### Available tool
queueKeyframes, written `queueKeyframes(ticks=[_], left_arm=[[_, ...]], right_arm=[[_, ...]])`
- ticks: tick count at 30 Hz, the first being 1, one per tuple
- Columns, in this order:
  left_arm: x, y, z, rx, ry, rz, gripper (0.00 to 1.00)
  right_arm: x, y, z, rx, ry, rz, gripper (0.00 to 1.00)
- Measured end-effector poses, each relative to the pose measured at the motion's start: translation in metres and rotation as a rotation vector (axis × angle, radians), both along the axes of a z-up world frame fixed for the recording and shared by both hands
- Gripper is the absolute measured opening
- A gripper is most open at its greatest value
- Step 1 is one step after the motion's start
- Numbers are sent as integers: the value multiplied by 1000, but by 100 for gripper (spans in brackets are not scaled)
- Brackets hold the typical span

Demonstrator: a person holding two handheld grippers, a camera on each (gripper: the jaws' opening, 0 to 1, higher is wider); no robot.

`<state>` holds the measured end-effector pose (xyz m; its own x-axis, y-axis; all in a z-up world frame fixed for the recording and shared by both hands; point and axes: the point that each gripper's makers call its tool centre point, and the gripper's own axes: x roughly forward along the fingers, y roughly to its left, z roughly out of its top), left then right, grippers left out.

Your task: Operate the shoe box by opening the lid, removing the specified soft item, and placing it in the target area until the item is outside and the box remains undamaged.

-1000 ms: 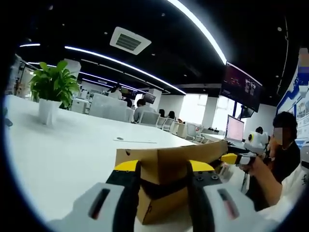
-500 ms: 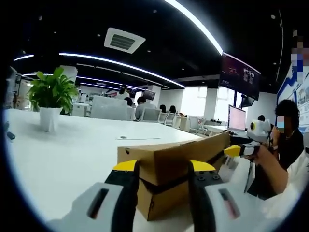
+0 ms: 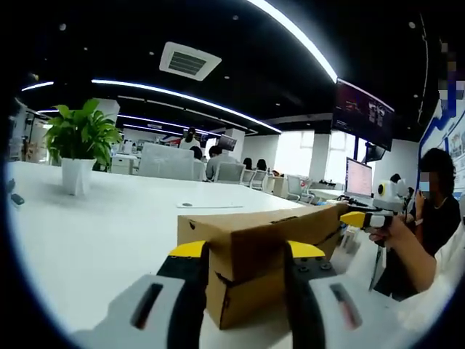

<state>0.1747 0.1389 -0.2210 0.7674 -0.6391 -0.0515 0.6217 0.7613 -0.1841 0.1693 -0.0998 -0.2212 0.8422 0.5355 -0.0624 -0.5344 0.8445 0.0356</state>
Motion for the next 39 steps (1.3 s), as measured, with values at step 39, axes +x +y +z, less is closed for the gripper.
queueKeyframes(ticks=[39], left_arm=[[7,4,-24,-18,8,-2,41]], right_arm=[[-2,4,-27,-111,-23,-43,67]])
